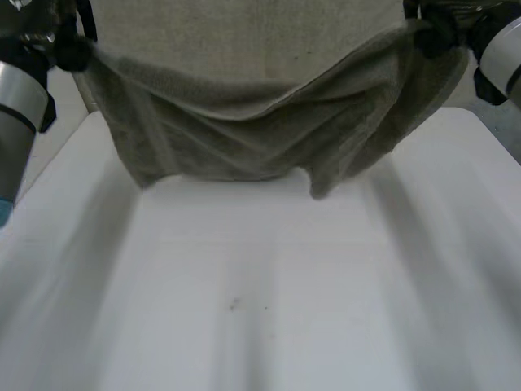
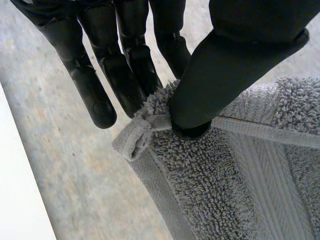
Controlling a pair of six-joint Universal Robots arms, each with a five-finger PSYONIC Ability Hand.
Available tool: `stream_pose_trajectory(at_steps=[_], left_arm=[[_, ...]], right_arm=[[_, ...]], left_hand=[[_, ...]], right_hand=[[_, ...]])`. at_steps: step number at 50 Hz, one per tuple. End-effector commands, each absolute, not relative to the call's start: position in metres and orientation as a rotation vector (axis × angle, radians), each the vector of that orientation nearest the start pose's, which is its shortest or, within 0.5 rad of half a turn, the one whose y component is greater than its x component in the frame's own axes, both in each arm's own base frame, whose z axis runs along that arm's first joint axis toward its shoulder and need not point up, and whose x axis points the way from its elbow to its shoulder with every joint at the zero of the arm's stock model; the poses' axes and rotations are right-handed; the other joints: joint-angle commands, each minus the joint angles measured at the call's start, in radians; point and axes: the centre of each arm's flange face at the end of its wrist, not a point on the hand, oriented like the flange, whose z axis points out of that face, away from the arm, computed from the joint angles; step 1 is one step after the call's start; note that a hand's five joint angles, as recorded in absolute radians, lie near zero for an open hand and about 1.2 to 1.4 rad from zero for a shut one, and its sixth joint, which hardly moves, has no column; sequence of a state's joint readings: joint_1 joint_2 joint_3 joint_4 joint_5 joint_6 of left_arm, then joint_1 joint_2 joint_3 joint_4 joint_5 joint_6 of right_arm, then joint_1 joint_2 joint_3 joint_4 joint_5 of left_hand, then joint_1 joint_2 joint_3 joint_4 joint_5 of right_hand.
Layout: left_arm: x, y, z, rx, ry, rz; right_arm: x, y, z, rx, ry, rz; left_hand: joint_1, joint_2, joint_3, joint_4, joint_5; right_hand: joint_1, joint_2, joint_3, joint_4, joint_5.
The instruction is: Fold the towel.
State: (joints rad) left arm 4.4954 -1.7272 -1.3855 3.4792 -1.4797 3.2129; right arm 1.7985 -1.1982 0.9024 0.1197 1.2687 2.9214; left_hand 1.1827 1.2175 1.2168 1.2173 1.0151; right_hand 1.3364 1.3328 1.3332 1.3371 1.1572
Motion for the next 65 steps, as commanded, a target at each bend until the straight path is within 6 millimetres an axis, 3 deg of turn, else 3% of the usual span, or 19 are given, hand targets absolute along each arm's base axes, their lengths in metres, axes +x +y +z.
stream_pose_trajectory(at_steps=[1,6,13,17,23,27,31,35,37,38,39,40,42,45,49,54,59,61,65], left_arm=[[-0.209,-0.308,0.378,0.390,1.840,-2.722],[-0.192,-0.277,0.403,0.362,1.816,-2.710],[-0.173,-0.249,0.420,0.331,1.825,-2.658],[-0.169,-0.253,0.410,0.325,1.901,-2.584],[-0.174,-0.295,0.336,0.350,2.263,-2.285],[-0.193,-0.314,0.286,0.425,2.474,-2.095],[-0.210,-0.327,0.274,0.483,2.510,-2.081],[-0.225,-0.343,0.305,0.497,2.393,-2.250],[-0.227,-0.349,0.327,0.477,2.301,-2.353],[-0.227,-0.349,0.327,0.477,2.300,-2.354],[-0.227,-0.353,0.364,0.414,2.142,-2.533],[-0.227,-0.355,0.384,0.343,2.047,-2.663],[-0.221,-0.354,0.405,0.237,1.939,-2.792],[-0.207,-0.345,0.443,0.037,1.728,-3.010],[-0.194,-0.346,0.445,-0.043,1.698,-3.043],[-0.182,-0.357,0.404,-0.065,1.901,-2.871],[-0.187,-0.359,0.338,0.010,2.192,-2.673],[-0.191,-0.359,0.290,0.081,2.366,-2.536],[-0.193,-0.356,0.246,0.163,2.456,-2.409]], right_arm=[[0.226,-0.318,0.396,-0.742,1.734,-2.301],[0.199,-0.273,0.442,-0.783,1.725,-2.444],[0.174,-0.254,0.450,-0.911,1.936,-2.428],[0.175,-0.271,0.410,-1.094,2.175,-2.186],[0.189,-0.289,0.340,-1.394,2.335,-1.820],[0.200,-0.294,0.317,-1.464,2.348,-1.731],[0.218,-0.323,0.305,-1.474,2.316,-1.877],[0.226,-0.346,0.325,-1.387,2.221,-2.172],[0.230,-0.365,0.373,-1.159,1.982,-2.576],[0.230,-0.365,0.373,-1.157,1.981,-2.578],[0.232,-0.368,0.399,-1.000,1.812,-2.752],[0.232,-0.368,0.400,-0.998,1.810,-2.753],[0.225,-0.365,0.440,-0.711,1.512,-2.950],[0.220,-0.347,0.464,-0.598,1.350,-2.999],[0.220,-0.345,0.450,-0.653,1.464,-2.920],[0.224,-0.342,0.413,-0.799,1.710,-2.685],[0.229,-0.342,0.361,-0.936,1.874,-2.463],[0.233,-0.341,0.317,-1.062,1.952,-2.329],[0.237,-0.336,0.270,-1.193,2.031,-2.193]], left_hand=[[0.214,0.179,0.180,0.179,0.207],[0.214,0.179,0.180,0.179,0.207],[0.214,0.179,0.180,0.179,0.207],[0.214,0.179,0.180,0.179,0.207],[0.214,0.179,0.180,0.179,0.207],[0.214,0.179,0.180,0.179,0.207],[0.214,0.179,0.180,0.179,0.207],[0.214,0.179,0.180,0.179,0.207],[0.214,0.179,0.180,0.179,0.207],[0.214,0.179,0.180,0.179,0.207],[0.214,0.179,0.180,0.179,0.207],[0.214,0.179,0.180,0.179,0.207],[0.214,0.179,0.180,0.179,0.207],[0.214,0.179,0.180,0.179,0.207],[0.214,0.179,0.180,0.179,0.207],[0.214,0.179,0.180,0.179,0.207],[0.214,0.179,0.180,0.179,0.207],[0.214,0.179,0.180,0.179,0.207],[0.214,0.179,0.180,0.179,0.207]], right_hand=[[0.060,0.063,0.063,0.059,0.065],[0.060,0.063,0.063,0.059,0.065],[0.060,0.063,0.063,0.059,0.065],[0.060,0.063,0.063,0.059,0.065],[0.060,0.063,0.063,0.059,0.065],[0.060,0.063,0.063,0.059,0.065],[0.060,0.063,0.063,0.059,0.065],[0.060,0.063,0.063,0.059,0.065],[0.060,0.063,0.063,0.059,0.065],[0.060,0.063,0.063,0.059,0.065],[0.060,0.063,0.063,0.059,0.065],[0.060,0.063,0.063,0.059,0.065],[0.060,0.063,0.063,0.059,0.065],[0.060,0.063,0.063,0.059,0.065],[0.060,0.063,0.063,0.059,0.065],[0.060,0.063,0.063,0.059,0.065],[0.060,0.063,0.063,0.059,0.065],[0.060,0.063,0.063,0.059,0.065],[0.060,0.063,0.063,0.059,0.065]])
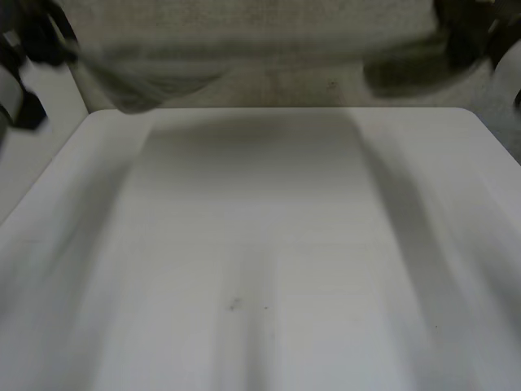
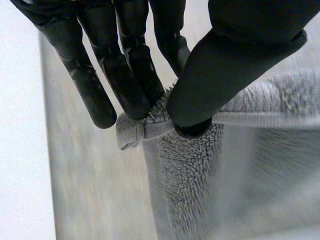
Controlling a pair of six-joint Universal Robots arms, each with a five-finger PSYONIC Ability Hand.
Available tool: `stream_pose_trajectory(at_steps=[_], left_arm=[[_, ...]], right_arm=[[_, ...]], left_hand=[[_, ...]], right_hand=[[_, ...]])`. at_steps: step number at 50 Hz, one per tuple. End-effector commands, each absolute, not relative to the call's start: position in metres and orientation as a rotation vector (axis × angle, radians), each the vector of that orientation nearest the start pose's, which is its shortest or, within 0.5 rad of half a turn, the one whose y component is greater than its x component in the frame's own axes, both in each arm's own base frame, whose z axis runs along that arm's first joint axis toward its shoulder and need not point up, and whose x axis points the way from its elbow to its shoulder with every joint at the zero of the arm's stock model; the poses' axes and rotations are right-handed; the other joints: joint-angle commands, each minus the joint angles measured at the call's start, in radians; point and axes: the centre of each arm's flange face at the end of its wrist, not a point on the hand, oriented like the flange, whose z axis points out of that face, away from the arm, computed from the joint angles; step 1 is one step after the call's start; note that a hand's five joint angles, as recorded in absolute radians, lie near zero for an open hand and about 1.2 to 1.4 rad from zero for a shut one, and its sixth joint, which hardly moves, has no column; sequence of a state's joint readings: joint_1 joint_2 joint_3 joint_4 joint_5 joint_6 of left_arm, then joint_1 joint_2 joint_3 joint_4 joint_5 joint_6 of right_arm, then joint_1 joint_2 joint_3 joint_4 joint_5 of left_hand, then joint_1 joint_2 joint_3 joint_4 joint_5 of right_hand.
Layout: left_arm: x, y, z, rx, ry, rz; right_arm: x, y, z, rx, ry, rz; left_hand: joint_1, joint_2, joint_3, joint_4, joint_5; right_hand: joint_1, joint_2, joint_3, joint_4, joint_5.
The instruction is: Fold the towel.
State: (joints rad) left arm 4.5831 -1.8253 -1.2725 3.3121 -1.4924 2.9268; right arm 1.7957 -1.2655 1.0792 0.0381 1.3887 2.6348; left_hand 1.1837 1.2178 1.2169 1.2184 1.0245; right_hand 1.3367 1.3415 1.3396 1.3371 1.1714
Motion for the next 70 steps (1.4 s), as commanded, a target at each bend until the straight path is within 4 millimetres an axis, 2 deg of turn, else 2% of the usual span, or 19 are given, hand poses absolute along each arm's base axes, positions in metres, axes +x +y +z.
stream_pose_trajectory(at_steps=[1,2,4,5,7,12,25,30,40,50,56,61,63,64,66,67,68,69,70], left_arm=[[-0.192,-0.354,0.227,0.206,2.471,-2.349],[-0.192,-0.354,0.226,0.206,2.471,-2.348],[-0.188,-0.349,0.192,0.293,2.491,-2.219],[-0.188,-0.349,0.192,0.293,2.491,-2.218],[-0.182,-0.342,0.174,0.357,2.503,-2.111],[-0.164,-0.332,0.167,0.351,2.503,-2.026],[-0.152,-0.288,0.230,0.366,2.373,-2.179],[-0.148,-0.254,0.249,0.407,2.384,-2.202],[-0.133,-0.252,0.261,0.374,2.329,-2.236],[-0.142,-0.279,0.228,0.425,2.482,-2.113],[-0.176,-0.318,0.202,0.539,2.571,-2.025],[-0.193,-0.350,0.230,0.514,2.474,-2.106],[-0.200,-0.366,0.279,0.495,2.294,-2.298],[-0.200,-0.366,0.280,0.495,2.293,-2.299],[-0.204,-0.373,0.344,0.409,2.052,-2.562],[-0.204,-0.373,0.344,0.408,2.051,-2.563],[-0.202,-0.372,0.374,0.318,1.934,-2.689],[-0.202,-0.372,0.375,0.317,1.933,-2.690],[-0.196,-0.371,0.398,0.202,1.838,-2.787]], right_arm=[[0.238,-0.333,0.248,-1.252,2.075,-2.123],[0.238,-0.333,0.247,-1.253,2.075,-2.122],[0.236,-0.327,0.204,-1.366,2.164,-1.975],[0.236,-0.327,0.204,-1.367,2.165,-1.974],[0.233,-0.318,0.173,-1.449,2.238,-1.851],[0.225,-0.308,0.163,-1.500,2.289,-1.777],[0.189,-0.263,0.230,-1.478,2.336,-1.853],[0.182,-0.227,0.239,-1.750,2.310,-1.775],[0.177,-0.244,0.264,-1.662,2.278,-2.022],[0.181,-0.263,0.227,-1.685,2.412,-1.684],[0.185,-0.306,0.212,-1.671,2.497,-1.647],[0.205,-0.344,0.253,-1.559,2.436,-1.957],[0.214,-0.368,0.309,-1.323,2.267,-2.311],[0.214,-0.368,0.310,-1.322,2.266,-2.313],[0.218,-0.379,0.368,-1.004,1.992,-2.630],[0.218,-0.379,0.369,-1.002,1.991,-2.632],[0.218,-0.379,0.389,-0.883,1.862,-2.721],[0.218,-0.379,0.390,-0.881,1.861,-2.722],[0.218,-0.375,0.408,-0.791,1.746,-2.790]], left_hand=[[0.213,0.178,0.179,0.178,0.197],[0.213,0.178,0.179,0.178,0.197],[0.213,0.178,0.179,0.178,0.197],[0.213,0.178,0.179,0.178,0.197],[0.213,0.178,0.179,0.178,0.197],[0.213,0.178,0.179,0.178,0.197],[0.213,0.178,0.179,0.178,0.197],[0.213,0.178,0.179,0.178,0.197],[0.213,0.178,0.179,0.178,0.197],[0.213,0.178,0.179,0.178,0.197],[0.213,0.178,0.179,0.178,0.197],[0.213,0.178,0.179,0.178,0.197],[0.213,0.178,0.179,0.178,0.197],[0.213,0.178,0.179,0.178,0.197],[0.213,0.178,0.179,0.178,0.197],[0.213,0.178,0.179,0.178,0.197],[0.213,0.178,0.179,0.178,0.197],[0.213,0.178,0.179,0.178,0.197],[0.213,0.178,0.179,0.178,0.197]], right_hand=[[0.060,0.055,0.057,0.059,0.050],[0.060,0.055,0.057,0.059,0.050],[0.060,0.055,0.057,0.059,0.050],[0.060,0.055,0.057,0.059,0.050],[0.060,0.055,0.057,0.059,0.050],[0.060,0.055,0.057,0.059,0.050],[0.060,0.055,0.057,0.059,0.050],[0.060,0.055,0.057,0.059,0.050],[0.060,0.055,0.057,0.059,0.050],[0.060,0.055,0.057,0.059,0.050],[0.060,0.055,0.057,0.059,0.050],[0.060,0.055,0.057,0.059,0.050],[0.060,0.055,0.057,0.059,0.050],[0.060,0.055,0.057,0.059,0.050],[0.060,0.055,0.057,0.059,0.050],[0.060,0.055,0.057,0.059,0.050],[0.060,0.055,0.057,0.059,0.050],[0.060,0.055,0.057,0.059,0.050],[0.060,0.055,0.057,0.059,0.050]])
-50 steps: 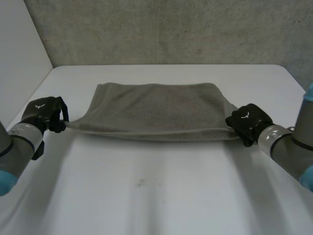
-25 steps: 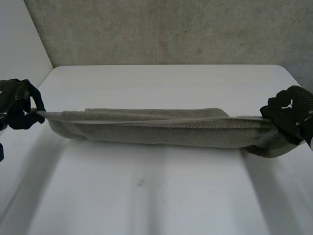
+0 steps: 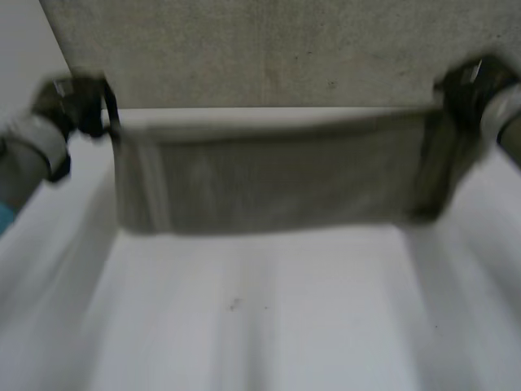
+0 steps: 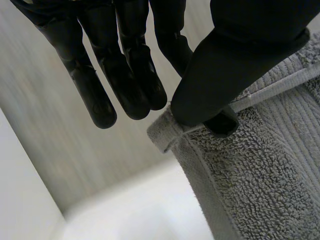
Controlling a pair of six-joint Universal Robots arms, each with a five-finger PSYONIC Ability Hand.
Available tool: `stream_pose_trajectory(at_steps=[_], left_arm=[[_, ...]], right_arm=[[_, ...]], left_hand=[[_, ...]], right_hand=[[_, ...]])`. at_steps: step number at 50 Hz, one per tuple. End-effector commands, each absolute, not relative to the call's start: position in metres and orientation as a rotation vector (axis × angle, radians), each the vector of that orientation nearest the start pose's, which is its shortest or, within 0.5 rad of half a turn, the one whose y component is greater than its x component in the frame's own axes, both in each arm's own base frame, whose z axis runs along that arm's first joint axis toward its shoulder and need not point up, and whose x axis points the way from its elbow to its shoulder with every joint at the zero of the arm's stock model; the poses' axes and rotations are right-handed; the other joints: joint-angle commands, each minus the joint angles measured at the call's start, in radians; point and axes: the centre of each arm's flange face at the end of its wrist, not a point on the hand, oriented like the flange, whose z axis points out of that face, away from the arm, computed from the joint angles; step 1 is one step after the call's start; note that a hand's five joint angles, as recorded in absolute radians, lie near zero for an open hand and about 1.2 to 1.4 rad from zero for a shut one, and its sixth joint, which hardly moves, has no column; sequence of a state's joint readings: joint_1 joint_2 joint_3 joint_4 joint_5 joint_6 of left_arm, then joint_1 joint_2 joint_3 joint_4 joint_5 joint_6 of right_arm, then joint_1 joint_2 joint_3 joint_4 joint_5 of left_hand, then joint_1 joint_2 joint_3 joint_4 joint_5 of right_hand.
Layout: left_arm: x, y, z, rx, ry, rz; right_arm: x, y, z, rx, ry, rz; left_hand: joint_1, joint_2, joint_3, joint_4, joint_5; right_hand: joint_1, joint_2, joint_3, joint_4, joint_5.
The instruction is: Fold the towel.
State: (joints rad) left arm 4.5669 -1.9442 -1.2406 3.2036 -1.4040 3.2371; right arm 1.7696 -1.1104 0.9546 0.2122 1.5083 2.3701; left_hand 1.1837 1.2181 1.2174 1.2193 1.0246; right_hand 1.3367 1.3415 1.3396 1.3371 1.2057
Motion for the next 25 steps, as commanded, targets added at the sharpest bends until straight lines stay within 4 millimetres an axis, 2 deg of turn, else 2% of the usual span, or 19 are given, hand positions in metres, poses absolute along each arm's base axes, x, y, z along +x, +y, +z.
stream_pose_trajectory(at_steps=[1,2,3,5,7,8,9,10,12,13,15,16,17,18,20,21,23,24,25], left_arm=[[-0.190,-0.369,0.417,0.096,1.756,-2.870],[-0.190,-0.369,0.417,0.095,1.755,-2.871],[-0.185,-0.368,0.428,-0.002,1.696,-2.926],[-0.181,-0.367,0.435,-0.070,1.650,-2.963],[-0.178,-0.367,0.437,-0.110,1.633,-2.977],[-0.177,-0.368,0.433,-0.109,1.644,-2.966],[-0.177,-0.371,0.423,-0.108,1.693,-2.933],[-0.177,-0.371,0.423,-0.107,1.694,-2.932],[-0.176,-0.373,0.388,-0.104,1.844,-2.826],[-0.176,-0.373,0.387,-0.104,1.845,-2.825],[-0.177,-0.371,0.345,-0.076,2.016,-2.706],[-0.177,-0.371,0.345,-0.076,2.017,-2.706],[-0.178,-0.369,0.323,-0.054,2.101,-2.647],[-0.178,-0.369,0.323,-0.054,2.102,-2.646],[-0.176,-0.364,0.284,-0.015,2.225,-2.557],[-0.176,-0.364,0.284,-0.015,2.225,-2.557],[-0.175,-0.359,0.246,0.016,2.316,-2.476],[-0.175,-0.358,0.246,0.016,2.316,-2.476],[-0.175,-0.355,0.229,0.040,2.354,-2.428]], right_arm=[[0.218,-0.370,0.422,-0.730,1.661,-2.827],[0.218,-0.370,0.422,-0.730,1.661,-2.827],[0.217,-0.366,0.429,-0.697,1.620,-2.850],[0.218,-0.364,0.426,-0.707,1.633,-2.839],[0.221,-0.361,0.404,-0.786,1.735,-2.736],[0.221,-0.361,0.403,-0.786,1.736,-2.736],[0.224,-0.359,0.389,-0.836,1.787,-2.667],[0.224,-0.358,0.389,-0.836,1.788,-2.666],[0.230,-0.354,0.355,-0.940,1.867,-2.514],[0.230,-0.354,0.355,-0.941,1.868,-2.514],[0.234,-0.348,0.318,-1.045,1.924,-2.368],[0.234,-0.348,0.318,-1.045,1.924,-2.367],[0.235,-0.344,0.300,-1.090,1.950,-2.304],[0.235,-0.344,0.300,-1.091,1.950,-2.303],[0.237,-0.336,0.264,-1.161,2.002,-2.197],[0.237,-0.336,0.264,-1.161,2.002,-2.196],[0.237,-0.327,0.229,-1.218,2.047,-2.115],[0.237,-0.327,0.229,-1.218,2.047,-2.115],[0.236,-0.323,0.215,-1.247,2.065,-2.085]], left_hand=[[0.213,0.178,0.179,0.177,0.197],[0.213,0.178,0.179,0.177,0.197],[0.213,0.178,0.179,0.177,0.197],[0.213,0.178,0.179,0.177,0.197],[0.213,0.178,0.179,0.177,0.197],[0.213,0.178,0.179,0.177,0.197],[0.213,0.178,0.179,0.177,0.197],[0.213,0.178,0.179,0.177,0.197],[0.213,0.178,0.179,0.177,0.197],[0.213,0.178,0.179,0.177,0.197],[0.213,0.178,0.179,0.177,0.197],[0.213,0.178,0.179,0.177,0.197],[0.213,0.178,0.179,0.177,0.197],[0.213,0.178,0.179,0.177,0.197],[0.213,0.178,0.179,0.177,0.197],[0.213,0.178,0.179,0.177,0.197],[0.213,0.178,0.179,0.177,0.197],[0.213,0.178,0.179,0.177,0.197],[0.213,0.178,0.179,0.177,0.197]], right_hand=[[0.060,0.055,0.057,0.059,0.016],[0.060,0.055,0.057,0.059,0.016],[0.060,0.055,0.057,0.059,0.016],[0.060,0.055,0.057,0.059,0.016],[0.060,0.055,0.057,0.059,0.016],[0.060,0.055,0.057,0.059,0.016],[0.060,0.055,0.057,0.059,0.016],[0.060,0.055,0.057,0.059,0.016],[0.060,0.055,0.057,0.059,0.016],[0.060,0.055,0.057,0.059,0.016],[0.060,0.055,0.057,0.059,0.016],[0.060,0.055,0.057,0.059,0.016],[0.060,0.055,0.057,0.059,0.016],[0.060,0.055,0.057,0.059,0.016],[0.060,0.055,0.057,0.059,0.016],[0.060,0.055,0.057,0.059,0.016],[0.060,0.055,0.057,0.059,0.016],[0.060,0.055,0.057,0.059,0.016],[0.060,0.055,0.057,0.059,0.016]])
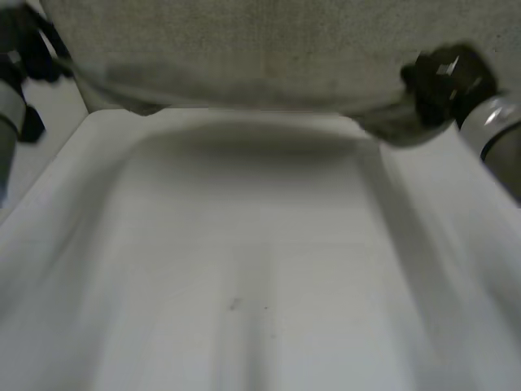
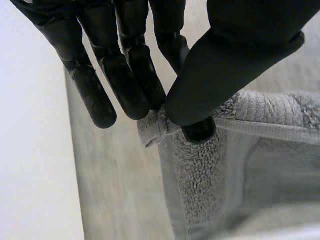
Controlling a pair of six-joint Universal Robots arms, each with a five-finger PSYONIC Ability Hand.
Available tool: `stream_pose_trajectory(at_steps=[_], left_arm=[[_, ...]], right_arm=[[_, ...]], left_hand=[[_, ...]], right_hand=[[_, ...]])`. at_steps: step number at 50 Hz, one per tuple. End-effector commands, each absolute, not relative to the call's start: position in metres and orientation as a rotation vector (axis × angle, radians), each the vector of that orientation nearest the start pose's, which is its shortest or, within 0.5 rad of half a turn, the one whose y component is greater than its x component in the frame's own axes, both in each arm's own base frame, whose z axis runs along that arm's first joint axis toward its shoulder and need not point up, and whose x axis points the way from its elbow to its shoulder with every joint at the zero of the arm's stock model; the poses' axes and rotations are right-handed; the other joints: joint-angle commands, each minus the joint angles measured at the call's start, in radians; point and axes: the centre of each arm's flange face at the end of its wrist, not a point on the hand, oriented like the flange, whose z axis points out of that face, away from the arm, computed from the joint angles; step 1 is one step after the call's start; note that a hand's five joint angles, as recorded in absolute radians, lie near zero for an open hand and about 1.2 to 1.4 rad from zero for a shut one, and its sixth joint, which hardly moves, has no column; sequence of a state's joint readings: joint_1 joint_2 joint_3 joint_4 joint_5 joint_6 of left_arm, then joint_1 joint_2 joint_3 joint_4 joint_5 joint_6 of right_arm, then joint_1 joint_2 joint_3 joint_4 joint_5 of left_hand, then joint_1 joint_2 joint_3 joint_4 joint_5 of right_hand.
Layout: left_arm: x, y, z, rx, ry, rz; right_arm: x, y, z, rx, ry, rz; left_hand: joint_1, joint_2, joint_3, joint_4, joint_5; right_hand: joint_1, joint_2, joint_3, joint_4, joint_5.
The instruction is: Fold the towel.
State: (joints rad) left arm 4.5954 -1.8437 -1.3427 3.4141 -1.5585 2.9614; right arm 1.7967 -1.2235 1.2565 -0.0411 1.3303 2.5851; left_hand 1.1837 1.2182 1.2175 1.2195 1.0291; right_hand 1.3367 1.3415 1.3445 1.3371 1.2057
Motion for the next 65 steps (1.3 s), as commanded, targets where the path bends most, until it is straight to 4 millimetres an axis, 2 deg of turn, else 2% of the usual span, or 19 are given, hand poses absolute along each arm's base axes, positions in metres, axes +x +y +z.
stream_pose_trajectory(at_steps=[1,6,11,13,18,20,21,23,30,34,40,42,43,45,49,54,56,62,65], left_arm=[[-0.173,-0.351,0.215,0.059,2.382,-2.379],[-0.162,-0.340,0.186,0.112,2.434,-2.222],[-0.152,-0.332,0.179,0.140,2.452,-2.163],[-0.145,-0.325,0.192,0.146,2.426,-2.194],[-0.133,-0.310,0.212,0.143,2.403,-2.222],[-0.126,-0.297,0.228,0.145,2.385,-2.247],[-0.126,-0.297,0.228,0.145,2.385,-2.247],[-0.119,-0.285,0.242,0.160,2.350,-2.283],[-0.112,-0.269,0.260,0.203,2.304,-2.345],[-0.111,-0.267,0.260,0.205,2.313,-2.341],[-0.111,-0.270,0.255,0.206,2.334,-2.325],[-0.110,-0.275,0.243,0.187,2.390,-2.282],[-0.110,-0.275,0.243,0.187,2.390,-2.282],[-0.110,-0.285,0.227,0.177,2.463,-2.228],[-0.108,-0.298,0.214,0.160,2.509,-2.189],[-0.112,-0.313,0.197,0.160,2.585,-2.128],[-0.111,-0.319,0.191,0.147,2.606,-2.100],[-0.110,-0.320,0.188,0.138,2.608,-2.089],[-0.110,-0.319,0.188,0.138,2.608,-2.089]], right_arm=[[0.236,-0.319,0.202,-1.272,2.082,-2.056],[0.232,-0.307,0.182,-1.354,2.128,-1.990],[0.225,-0.298,0.187,-1.402,2.143,-1.997],[0.221,-0.285,0.202,-1.428,2.148,-1.997],[0.217,-0.260,0.214,-1.469,2.193,-1.884],[0.213,-0.242,0.232,-1.483,2.202,-1.852],[0.213,-0.242,0.232,-1.483,2.202,-1.852],[0.209,-0.227,0.257,-1.480,2.172,-1.914],[0.203,-0.216,0.297,-1.450,2.105,-2.085],[0.200,-0.218,0.301,-1.444,2.125,-2.079],[0.201,-0.225,0.283,-1.467,2.188,-1.952],[0.203,-0.235,0.259,-1.510,2.246,-1.835],[0.203,-0.235,0.259,-1.510,2.246,-1.835],[0.203,-0.241,0.240,-1.555,2.286,-1.750],[0.202,-0.250,0.226,-1.529,2.317,-1.705],[0.193,-0.266,0.207,-1.387,2.395,-1.685],[0.184,-0.270,0.201,-1.259,2.447,-1.645],[0.173,-0.269,0.190,-1.116,2.518,-1.571],[0.170,-0.269,0.189,-1.101,2.533,-1.563]], left_hand=[[0.213,0.178,0.179,0.177,0.193],[0.213,0.178,0.179,0.177,0.193],[0.213,0.178,0.179,0.177,0.193],[0.213,0.178,0.179,0.177,0.193],[0.213,0.178,0.179,0.177,0.193],[0.213,0.178,0.179,0.177,0.193],[0.213,0.178,0.179,0.177,0.193],[0.213,0.178,0.179,0.177,0.193],[0.213,0.178,0.179,0.177,0.193],[0.213,0.178,0.179,0.177,0.193],[0.213,0.178,0.179,0.177,0.193],[0.213,0.178,0.179,0.177,0.193],[0.213,0.178,0.179,0.177,0.193],[0.213,0.178,0.179,0.177,0.193],[0.213,0.178,0.179,0.177,0.193],[0.213,0.178,0.179,0.177,0.193],[0.213,0.178,0.179,0.177,0.193],[0.213,0.178,0.179,0.177,0.193],[0.213,0.178,0.179,0.177,0.193]], right_hand=[[0.060,0.055,0.052,0.059,0.016],[0.060,0.055,0.052,0.059,0.016],[0.060,0.055,0.052,0.059,0.016],[0.060,0.055,0.052,0.059,0.016],[0.060,0.055,0.052,0.059,0.016],[0.060,0.055,0.052,0.059,0.016],[0.060,0.055,0.052,0.059,0.016],[0.060,0.055,0.052,0.059,0.016],[0.060,0.055,0.052,0.059,0.016],[0.060,0.055,0.052,0.059,0.016],[0.060,0.055,0.052,0.059,0.016],[0.060,0.055,0.052,0.059,0.016],[0.060,0.055,0.052,0.059,0.016],[0.060,0.055,0.052,0.059,0.016],[-0.060,-0.065,-0.068,-0.060,-0.103],[-0.154,-0.158,-0.162,-0.154,-0.197],[-0.238,-0.243,-0.246,-0.239,-0.282],[-0.573,-0.578,-0.581,-0.573,-0.617],[-0.576,-0.581,-0.584,-0.577,-0.620]])
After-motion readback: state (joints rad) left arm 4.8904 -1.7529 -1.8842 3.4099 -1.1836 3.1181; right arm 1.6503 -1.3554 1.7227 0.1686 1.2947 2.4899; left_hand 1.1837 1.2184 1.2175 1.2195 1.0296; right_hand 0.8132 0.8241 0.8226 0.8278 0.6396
